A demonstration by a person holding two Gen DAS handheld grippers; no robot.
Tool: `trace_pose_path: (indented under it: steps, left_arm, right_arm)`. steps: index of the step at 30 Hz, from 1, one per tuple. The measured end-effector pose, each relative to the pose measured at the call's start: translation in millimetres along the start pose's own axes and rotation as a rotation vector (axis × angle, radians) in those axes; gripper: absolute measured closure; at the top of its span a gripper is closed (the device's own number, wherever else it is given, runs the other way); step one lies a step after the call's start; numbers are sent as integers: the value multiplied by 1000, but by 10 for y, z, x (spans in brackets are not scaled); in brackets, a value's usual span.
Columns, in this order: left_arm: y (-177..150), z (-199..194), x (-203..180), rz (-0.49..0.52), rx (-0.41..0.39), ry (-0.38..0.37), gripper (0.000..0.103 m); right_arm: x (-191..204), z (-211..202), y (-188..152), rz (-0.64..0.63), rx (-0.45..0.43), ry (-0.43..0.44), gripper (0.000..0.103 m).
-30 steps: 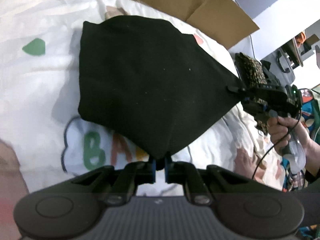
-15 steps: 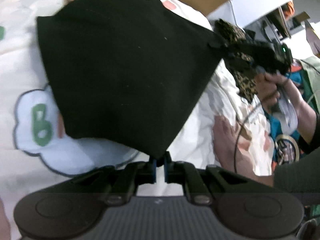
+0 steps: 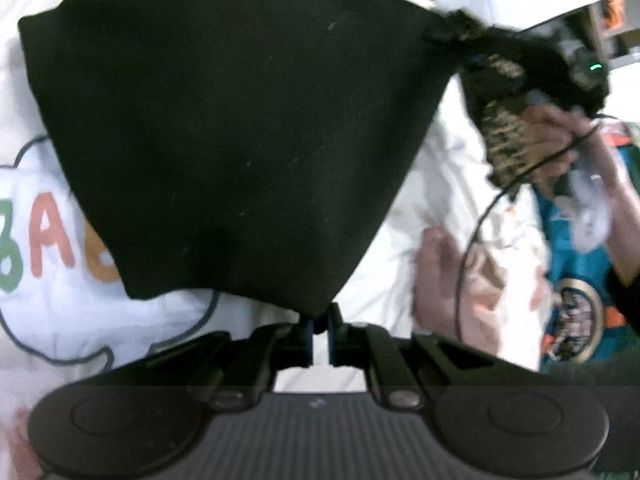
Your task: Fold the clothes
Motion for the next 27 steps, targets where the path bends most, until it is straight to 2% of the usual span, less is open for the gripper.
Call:
trace_pose_path:
  steps: [2, 5, 9, 14, 19, 27]
  left_arm:
    - [13, 40, -15, -65, 19, 1, 97]
    - [48, 80, -100, -103, 21, 2, 97]
    - [79, 107, -297, -64, 0, 32, 97]
    - [138, 159, -457, -81, -18, 47, 98]
    - [154, 212, -547, -87, -29, 28, 98]
    - [212, 343, -620, -150, -48, -9, 98]
  right_arm:
    - [-4, 9, 32, -6, 2, -5, 98]
    - [1, 17, 74, -21, 2, -13, 98]
    - [23, -18, 209, -31, -15, -13, 98]
    - [93, -22, 347, -64, -14, -24, 98]
    - [104, -30, 443, -80, -13, -37, 98]
    - [66, -21, 563, -114, 21, -79, 98]
Point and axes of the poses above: each gripper's, at about its wrist camera, not at the fingertips, and z roughly the way its jaws point, x to its left, y to its top, the point moved 7 cm from there along z, roughly the way its jaws point, and after that the axes turned 7 degrees about x, right-handed, at the moved point
